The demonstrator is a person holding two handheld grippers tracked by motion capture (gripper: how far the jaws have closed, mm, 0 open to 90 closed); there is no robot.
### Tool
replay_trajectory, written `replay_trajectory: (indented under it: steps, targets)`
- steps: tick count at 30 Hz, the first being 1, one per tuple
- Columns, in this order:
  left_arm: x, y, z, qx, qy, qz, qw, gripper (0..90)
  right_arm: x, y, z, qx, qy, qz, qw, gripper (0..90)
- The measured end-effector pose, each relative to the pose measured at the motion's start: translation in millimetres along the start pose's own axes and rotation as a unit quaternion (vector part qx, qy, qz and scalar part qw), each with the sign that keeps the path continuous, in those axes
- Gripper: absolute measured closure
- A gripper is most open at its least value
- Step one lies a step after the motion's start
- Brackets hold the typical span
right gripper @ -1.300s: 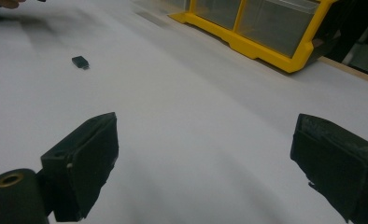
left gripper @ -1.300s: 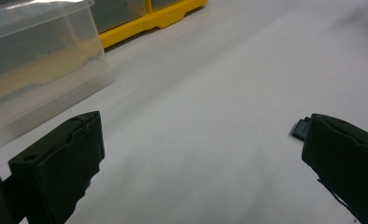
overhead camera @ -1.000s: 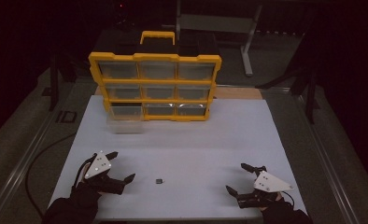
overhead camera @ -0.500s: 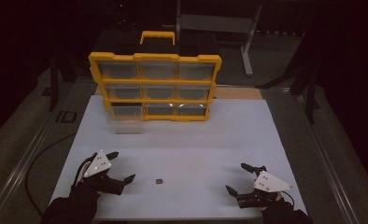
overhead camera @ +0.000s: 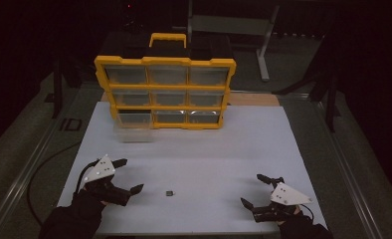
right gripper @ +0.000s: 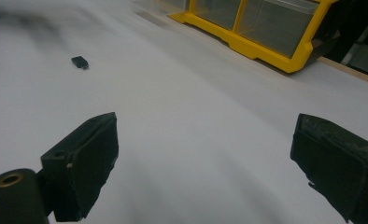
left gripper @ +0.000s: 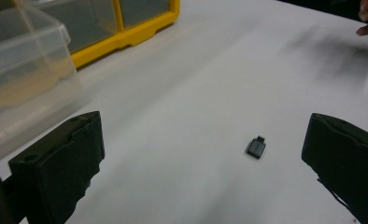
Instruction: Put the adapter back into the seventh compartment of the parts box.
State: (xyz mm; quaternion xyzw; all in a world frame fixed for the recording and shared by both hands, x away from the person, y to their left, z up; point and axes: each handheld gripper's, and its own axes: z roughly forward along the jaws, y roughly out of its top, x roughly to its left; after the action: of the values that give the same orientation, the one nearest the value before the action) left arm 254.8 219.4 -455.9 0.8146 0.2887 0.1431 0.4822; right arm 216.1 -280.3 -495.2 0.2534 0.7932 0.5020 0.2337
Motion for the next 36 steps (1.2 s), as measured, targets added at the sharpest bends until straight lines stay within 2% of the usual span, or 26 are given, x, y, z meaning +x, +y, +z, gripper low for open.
replay_trajectory:
  steps: [13,22,26,36]
  targets:
    - [-0.8,33.1,-5.0,-0.013,-0.031,0.021,0.9992,0.0,0.0,0.1,-0.2,-0.001,0.001,0.0,1.0,7.8]
    - [-7.3,51.9,2.1,-0.013,-0.057,0.04,0.9975,0.0,0.1,0.1,0.1,0.0,0.001,0.0,1.0,7.8]
    - [-11.0,56.0,8.0,-0.013,-0.073,0.046,0.9961,0.0,-0.1,0.0,0.0,0.0,0.001,-0.001,1.0,7.8]
    - [-20.6,54.0,26.7,0.003,-0.092,0.052,0.9944,0.0,0.1,0.0,0.2,0.0,0.002,-0.002,1.0,7.8]
